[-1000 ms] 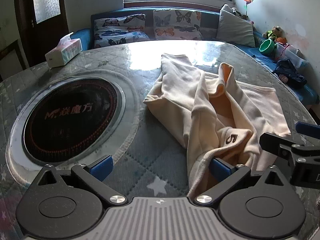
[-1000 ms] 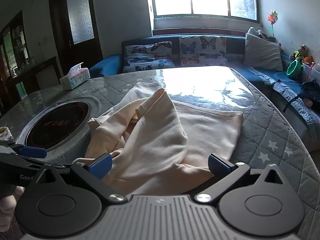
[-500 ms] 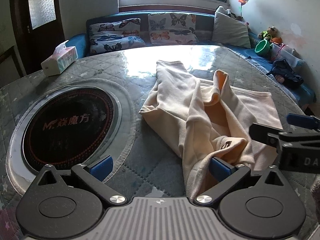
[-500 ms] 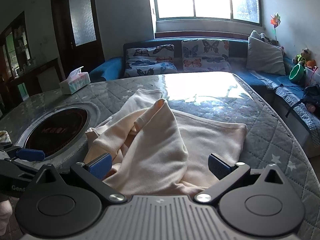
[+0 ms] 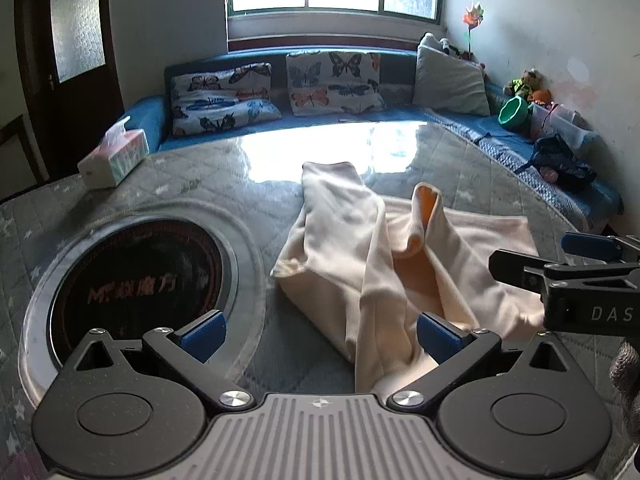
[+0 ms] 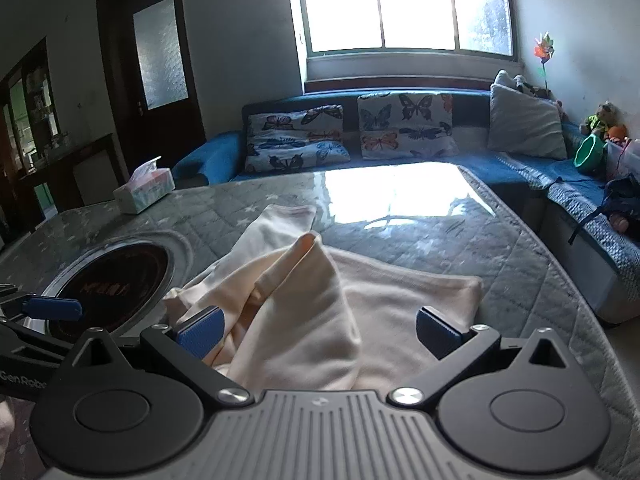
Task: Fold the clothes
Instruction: 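Close the left gripper on the cream sweatshirt while the right gripper grasps another edge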
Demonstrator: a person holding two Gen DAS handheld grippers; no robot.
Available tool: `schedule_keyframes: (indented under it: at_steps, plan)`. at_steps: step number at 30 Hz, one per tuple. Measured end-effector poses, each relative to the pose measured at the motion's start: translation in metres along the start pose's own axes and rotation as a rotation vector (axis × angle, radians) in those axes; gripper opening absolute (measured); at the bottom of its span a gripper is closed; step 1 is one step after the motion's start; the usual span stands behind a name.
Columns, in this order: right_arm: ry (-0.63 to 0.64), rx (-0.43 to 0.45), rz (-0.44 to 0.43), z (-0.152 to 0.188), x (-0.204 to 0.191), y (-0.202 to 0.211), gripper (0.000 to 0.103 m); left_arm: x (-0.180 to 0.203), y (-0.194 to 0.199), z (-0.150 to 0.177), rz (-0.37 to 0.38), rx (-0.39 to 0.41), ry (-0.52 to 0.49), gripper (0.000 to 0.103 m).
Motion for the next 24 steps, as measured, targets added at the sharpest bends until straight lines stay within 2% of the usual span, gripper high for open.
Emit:
schedule_keyframes:
  at_steps: [5,9,12,24]
  plan:
    - [0.012,-0.017,0.002,-0.009,0.005,-0.016,0.103,0.002,-0.017,-0.010,0.014,0.009,-0.035,0.102]
    - [0.018,-0.040,0.000,-0.015,0.010,-0.032,0.099,0.007,-0.032,-0.018,0.049,0.013,-0.082,0.093]
    - [0.017,-0.064,-0.005,-0.019,0.012,-0.048,0.093,0.013,-0.044,-0.023,0.096,0.012,-0.109,0.087]
    - [-0.010,-0.136,-0.093,-0.040,0.011,-0.102,0.062,0.024,-0.077,-0.032,0.218,-0.005,-0.184,0.036]
Point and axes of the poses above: each gripper's, at about its wrist camera, not at the fingertips, and y roughly against the way its jaws point, x to its right, z to its underside, the point moved 4 cm from there along -y, roughly the way its jaws point, and after that the axes turned 4 degrees about -y, right-handed, at the moved point
